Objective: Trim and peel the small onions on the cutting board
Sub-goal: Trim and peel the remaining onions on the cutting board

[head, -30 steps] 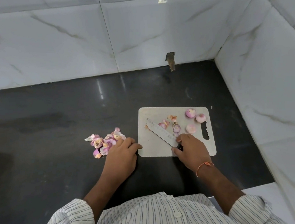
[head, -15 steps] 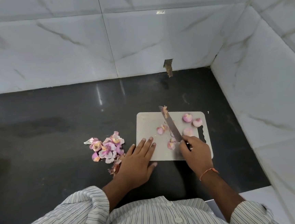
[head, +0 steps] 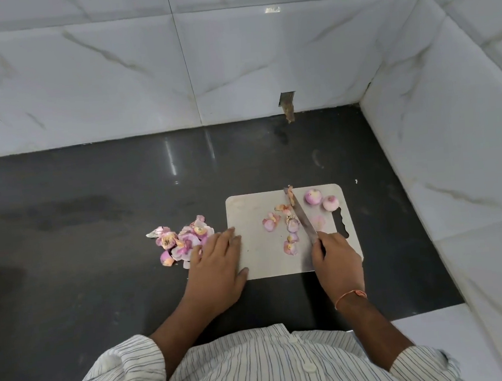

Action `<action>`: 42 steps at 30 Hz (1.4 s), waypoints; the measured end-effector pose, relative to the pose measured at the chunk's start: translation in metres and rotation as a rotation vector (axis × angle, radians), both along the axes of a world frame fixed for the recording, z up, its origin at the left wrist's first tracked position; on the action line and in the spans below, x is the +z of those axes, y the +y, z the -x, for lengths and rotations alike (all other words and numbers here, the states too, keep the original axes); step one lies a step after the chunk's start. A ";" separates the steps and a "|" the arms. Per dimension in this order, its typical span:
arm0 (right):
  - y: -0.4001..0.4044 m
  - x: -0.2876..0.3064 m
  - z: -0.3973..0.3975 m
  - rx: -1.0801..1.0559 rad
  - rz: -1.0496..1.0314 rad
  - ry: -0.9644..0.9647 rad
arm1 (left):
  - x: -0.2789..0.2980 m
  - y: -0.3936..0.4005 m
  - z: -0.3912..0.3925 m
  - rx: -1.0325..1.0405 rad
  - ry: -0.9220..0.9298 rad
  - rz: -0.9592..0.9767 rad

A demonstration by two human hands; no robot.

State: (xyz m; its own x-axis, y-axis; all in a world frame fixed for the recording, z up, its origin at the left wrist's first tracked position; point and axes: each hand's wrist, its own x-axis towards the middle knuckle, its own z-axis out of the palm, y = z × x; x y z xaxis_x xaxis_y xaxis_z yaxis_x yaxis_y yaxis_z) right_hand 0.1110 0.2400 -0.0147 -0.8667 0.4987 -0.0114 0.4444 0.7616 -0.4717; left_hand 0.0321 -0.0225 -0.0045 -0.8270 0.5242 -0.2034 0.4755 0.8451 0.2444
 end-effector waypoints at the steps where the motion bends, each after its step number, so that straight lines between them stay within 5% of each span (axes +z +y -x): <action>1: -0.004 -0.001 -0.001 0.010 0.004 -0.016 | 0.001 -0.008 0.002 0.041 0.017 -0.016; 11: -0.071 -0.009 -0.002 0.303 0.032 0.025 | -0.006 -0.055 0.005 0.169 0.080 -0.053; 22: -0.027 -0.003 -0.024 0.096 -0.015 -0.005 | 0.003 0.009 -0.005 -0.033 0.110 -0.086; 29: -0.024 -0.010 -0.003 0.150 -0.170 -0.002 | -0.021 0.050 0.017 0.101 -0.047 -0.089; 34: -0.021 -0.015 0.006 0.212 -0.306 -0.007 | -0.029 0.028 0.021 0.063 0.165 -0.080; 39: -0.029 -0.007 0.006 0.158 -0.395 -0.122 | -0.007 -0.006 0.023 0.183 0.099 -0.193; 42: -0.038 0.003 0.011 0.261 -0.311 -0.021 | 0.005 -0.053 0.036 0.277 0.142 -0.320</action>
State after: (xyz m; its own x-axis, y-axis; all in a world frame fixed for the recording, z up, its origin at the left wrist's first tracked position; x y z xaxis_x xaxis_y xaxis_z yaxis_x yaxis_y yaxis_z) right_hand 0.0998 0.2015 -0.0122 -0.9659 0.2442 0.0862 0.2243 0.9551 -0.1935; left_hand -0.0041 -0.0757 0.0008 -0.9530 0.2972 0.0590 0.2899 0.8379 0.4625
